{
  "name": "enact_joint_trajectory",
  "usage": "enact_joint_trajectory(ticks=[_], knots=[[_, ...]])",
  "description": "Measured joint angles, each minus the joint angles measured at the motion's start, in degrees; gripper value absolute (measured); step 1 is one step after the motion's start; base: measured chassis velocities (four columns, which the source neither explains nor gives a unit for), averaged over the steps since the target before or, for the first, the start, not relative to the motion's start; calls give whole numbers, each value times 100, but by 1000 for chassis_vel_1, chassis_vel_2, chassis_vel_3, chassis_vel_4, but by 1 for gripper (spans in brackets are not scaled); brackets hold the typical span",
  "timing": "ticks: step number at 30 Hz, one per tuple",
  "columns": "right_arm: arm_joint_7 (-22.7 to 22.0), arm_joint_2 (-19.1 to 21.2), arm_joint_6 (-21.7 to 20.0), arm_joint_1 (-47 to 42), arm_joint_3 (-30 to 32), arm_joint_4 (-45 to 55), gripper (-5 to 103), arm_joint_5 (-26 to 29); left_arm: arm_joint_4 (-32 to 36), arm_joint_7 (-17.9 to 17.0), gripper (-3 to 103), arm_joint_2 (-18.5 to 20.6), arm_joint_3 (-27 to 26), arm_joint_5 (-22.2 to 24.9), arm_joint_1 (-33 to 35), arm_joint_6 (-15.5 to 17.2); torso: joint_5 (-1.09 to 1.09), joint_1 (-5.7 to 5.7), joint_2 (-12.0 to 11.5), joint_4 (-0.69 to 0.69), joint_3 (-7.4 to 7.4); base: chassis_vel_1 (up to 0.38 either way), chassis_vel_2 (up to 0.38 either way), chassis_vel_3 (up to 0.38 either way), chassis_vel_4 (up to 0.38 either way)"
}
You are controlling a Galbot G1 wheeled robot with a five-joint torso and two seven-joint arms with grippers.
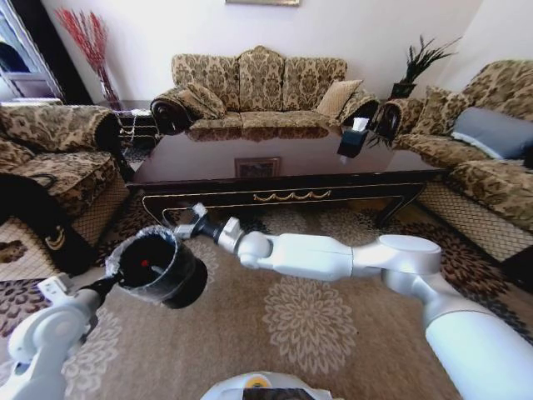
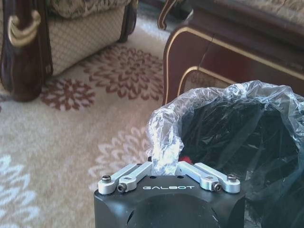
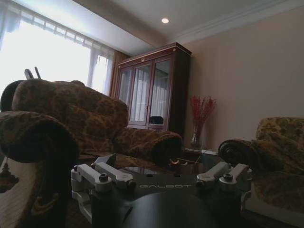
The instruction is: Move to the front of the table and pick up the trash from the floor, then place it into the trash bin.
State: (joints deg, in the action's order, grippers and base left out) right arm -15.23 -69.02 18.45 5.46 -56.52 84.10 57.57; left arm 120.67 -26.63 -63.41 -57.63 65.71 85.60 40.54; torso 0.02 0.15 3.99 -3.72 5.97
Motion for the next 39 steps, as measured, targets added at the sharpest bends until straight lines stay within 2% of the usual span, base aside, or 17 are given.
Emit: enact_joint_trajectory(ticks=[2, 5, 7, 10, 13, 16, 23, 34, 39], knots=[[-139, 109, -75, -104, 215, -79, 98, 87, -27, -16, 4, -21, 87, -40, 16, -5, -1, 0, 0, 0, 0, 0, 0, 0, 0], [-607, 581, -250, -410, 714, -426, 100, 218, -134, -54, 4, -104, 367, -262, 56, -27, 0, 0, 0, 0, 1, 0, 0, 0, 0], [-639, 651, -269, -439, 768, -465, 100, 222, -143, -58, 4, -114, 395, -287, 63, -30, 0, 0, 0, -1, 0, 0, 0, 0, 0], [-684, 1271, -402, -682, 1208, -567, 100, 280, -247, -64, 4, -166, 628, -637, 138, -84, 2, 0, 0, -6, 0, 0, 0, 0, 0], [-628, 1445, -424, -770, 1387, -544, 100, 284, -292, -65, 4, -177, 704, -772, 165, -94, 2, 0, 0, -5, 0, 0, 0, 0, 0], [-522, 1746, -429, -998, 1854, -431, 100, 328, -401, -63, 4, -214, 913, -1020, 192, -123, 0, 0, 0, 0, 0, 0, 0, 0, 0], [-586, 1996, -378, -1389, 2217, -313, 100, 288, -704, 70, 4, -257, 1276, -1570, 146, -285, 0, 0, 0, 0, 0, 0, 0, 0, 0], [-739, 2007, -343, -1767, 2514, -270, 100, -19, -945, -70, 4, -327, 1634, -1496, 26, -309, 3, 0, 1, 1, -1, 0, 0, 0, 0], [-748, 1996, -337, -1905, 2649, -267, 100, -72, -873, -123, 1, -258, 1693, -1483, 66, -358, -3, 0, 0, 0, 0, 0, 0, 0, 0]])
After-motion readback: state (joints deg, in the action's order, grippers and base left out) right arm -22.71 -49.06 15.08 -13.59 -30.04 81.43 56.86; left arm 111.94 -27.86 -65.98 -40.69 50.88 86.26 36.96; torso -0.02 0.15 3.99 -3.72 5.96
